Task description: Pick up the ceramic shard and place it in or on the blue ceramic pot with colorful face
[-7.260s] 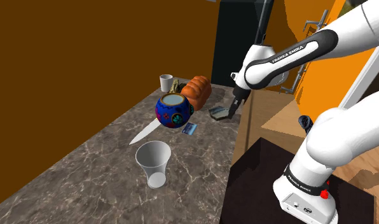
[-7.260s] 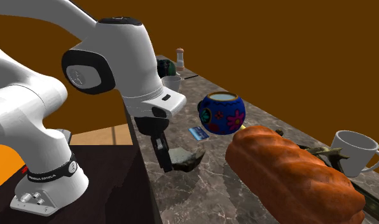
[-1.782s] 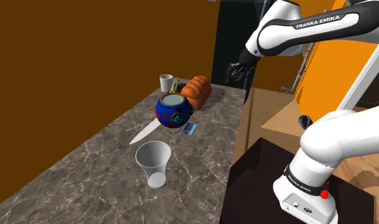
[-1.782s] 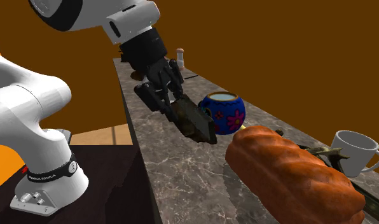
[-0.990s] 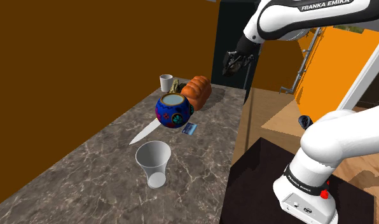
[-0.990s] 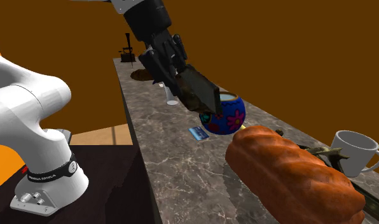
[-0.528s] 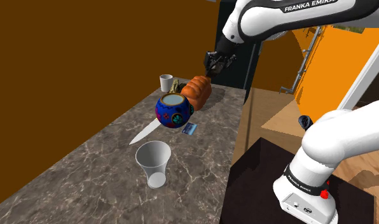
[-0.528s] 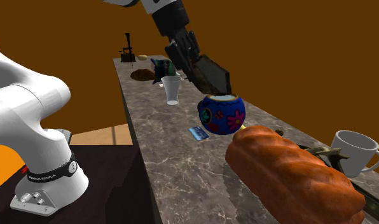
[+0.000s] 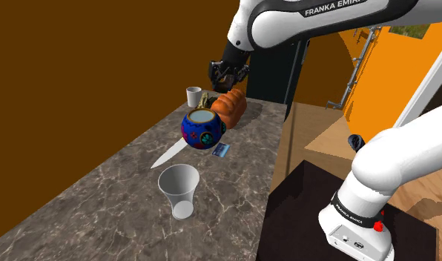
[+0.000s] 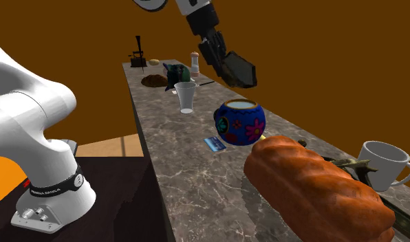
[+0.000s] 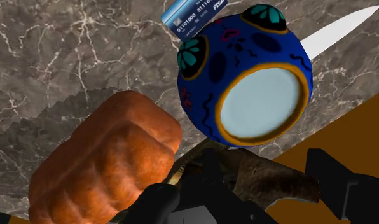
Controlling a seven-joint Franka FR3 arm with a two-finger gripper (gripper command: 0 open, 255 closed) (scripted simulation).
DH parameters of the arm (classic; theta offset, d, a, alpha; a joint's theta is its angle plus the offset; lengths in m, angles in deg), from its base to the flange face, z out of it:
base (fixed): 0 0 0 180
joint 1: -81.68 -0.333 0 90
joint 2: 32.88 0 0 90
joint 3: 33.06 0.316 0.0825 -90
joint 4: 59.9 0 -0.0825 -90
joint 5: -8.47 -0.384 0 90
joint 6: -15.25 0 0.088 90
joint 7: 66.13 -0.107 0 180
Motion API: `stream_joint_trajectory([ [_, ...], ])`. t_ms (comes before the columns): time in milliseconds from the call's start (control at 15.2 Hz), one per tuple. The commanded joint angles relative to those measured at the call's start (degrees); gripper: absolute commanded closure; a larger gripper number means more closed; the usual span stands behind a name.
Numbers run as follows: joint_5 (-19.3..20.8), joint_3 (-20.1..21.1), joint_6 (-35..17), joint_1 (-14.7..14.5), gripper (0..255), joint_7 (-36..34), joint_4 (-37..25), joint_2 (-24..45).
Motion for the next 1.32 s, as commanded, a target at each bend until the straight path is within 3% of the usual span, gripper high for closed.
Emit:
stream_joint_trajectory([
  [0,1.06,2.91,0.0,0.47,255,-3.3,-2.89,2.75],
  [264,4.64,8.94,0.35,1.91,255,-10.23,-9.3,8.95],
  [1254,6.69,11.31,-11.0,2.69,255,-13.04,-0.52,11.81],
])
